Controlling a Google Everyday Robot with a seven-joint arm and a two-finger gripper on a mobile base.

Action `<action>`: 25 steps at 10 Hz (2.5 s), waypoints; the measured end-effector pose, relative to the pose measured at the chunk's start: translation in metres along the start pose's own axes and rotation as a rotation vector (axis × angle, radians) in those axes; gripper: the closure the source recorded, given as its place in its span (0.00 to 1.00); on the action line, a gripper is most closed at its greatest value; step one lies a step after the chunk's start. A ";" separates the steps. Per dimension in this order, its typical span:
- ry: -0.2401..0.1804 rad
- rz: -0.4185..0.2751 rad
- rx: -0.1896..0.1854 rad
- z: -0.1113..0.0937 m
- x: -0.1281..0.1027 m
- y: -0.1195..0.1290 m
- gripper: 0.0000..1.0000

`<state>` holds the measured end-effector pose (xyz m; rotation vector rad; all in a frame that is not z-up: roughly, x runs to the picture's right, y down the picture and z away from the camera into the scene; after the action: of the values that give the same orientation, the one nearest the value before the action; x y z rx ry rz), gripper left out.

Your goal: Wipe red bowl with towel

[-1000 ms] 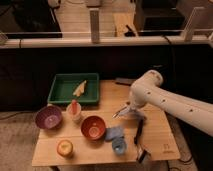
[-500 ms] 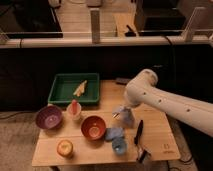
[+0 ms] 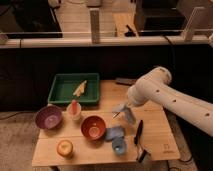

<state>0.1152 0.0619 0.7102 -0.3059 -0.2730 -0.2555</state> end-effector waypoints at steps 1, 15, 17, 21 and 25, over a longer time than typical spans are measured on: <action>-0.030 -0.018 0.014 -0.013 -0.010 0.002 1.00; -0.246 -0.430 0.080 -0.064 -0.162 0.020 1.00; -0.274 -0.473 0.052 -0.057 -0.181 0.020 1.00; -0.305 -0.544 -0.011 -0.027 -0.205 0.028 1.00; -0.325 -0.574 -0.081 0.026 -0.209 0.039 1.00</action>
<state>-0.0738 0.1490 0.6615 -0.3447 -0.6741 -0.7877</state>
